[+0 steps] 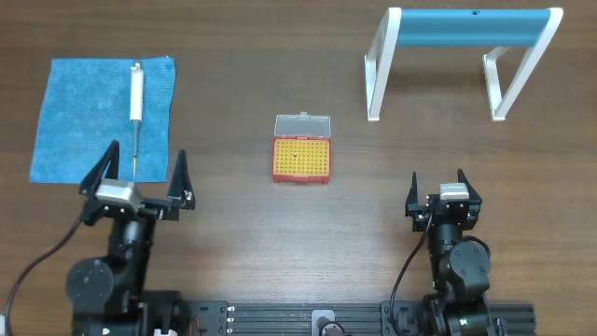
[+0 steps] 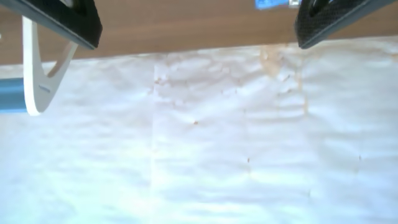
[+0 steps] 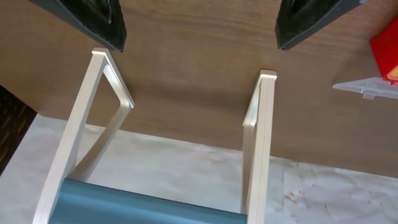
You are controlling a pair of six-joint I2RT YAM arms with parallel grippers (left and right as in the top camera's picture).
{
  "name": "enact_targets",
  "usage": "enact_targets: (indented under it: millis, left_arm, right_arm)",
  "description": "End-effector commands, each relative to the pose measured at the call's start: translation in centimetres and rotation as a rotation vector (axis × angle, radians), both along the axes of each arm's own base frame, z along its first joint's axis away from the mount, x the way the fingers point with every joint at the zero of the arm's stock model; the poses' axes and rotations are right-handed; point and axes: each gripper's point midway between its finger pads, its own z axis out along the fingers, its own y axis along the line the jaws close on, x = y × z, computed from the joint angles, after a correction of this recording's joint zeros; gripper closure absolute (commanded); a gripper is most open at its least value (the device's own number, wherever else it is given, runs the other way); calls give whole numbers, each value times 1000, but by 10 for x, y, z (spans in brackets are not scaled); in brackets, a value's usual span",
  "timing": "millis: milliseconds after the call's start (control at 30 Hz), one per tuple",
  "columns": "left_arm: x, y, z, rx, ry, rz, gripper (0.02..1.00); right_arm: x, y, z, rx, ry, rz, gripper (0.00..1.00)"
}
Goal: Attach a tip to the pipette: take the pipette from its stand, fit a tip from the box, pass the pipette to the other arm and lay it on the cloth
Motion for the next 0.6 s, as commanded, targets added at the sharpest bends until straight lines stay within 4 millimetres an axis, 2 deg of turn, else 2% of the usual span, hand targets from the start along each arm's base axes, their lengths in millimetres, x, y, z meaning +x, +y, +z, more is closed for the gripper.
enact_targets:
  millis: [33,333,533,600]
  left_arm:
    - [-1,3,-29,5,-13,18,18]
    - [5,11,-82,-12,32,68,20]
    - [8,26,-102,-48,90,148,20]
    - [9,26,-115,-49,145,149,23]
  right_arm:
    - [0,-1,-3,17,4,-12,209]
    - [0,-1,-3,17,4,-12,207]
    - [0,-1,-3,17,4,-12,207]
    - [0,-1,-3,17,4,-12,209]
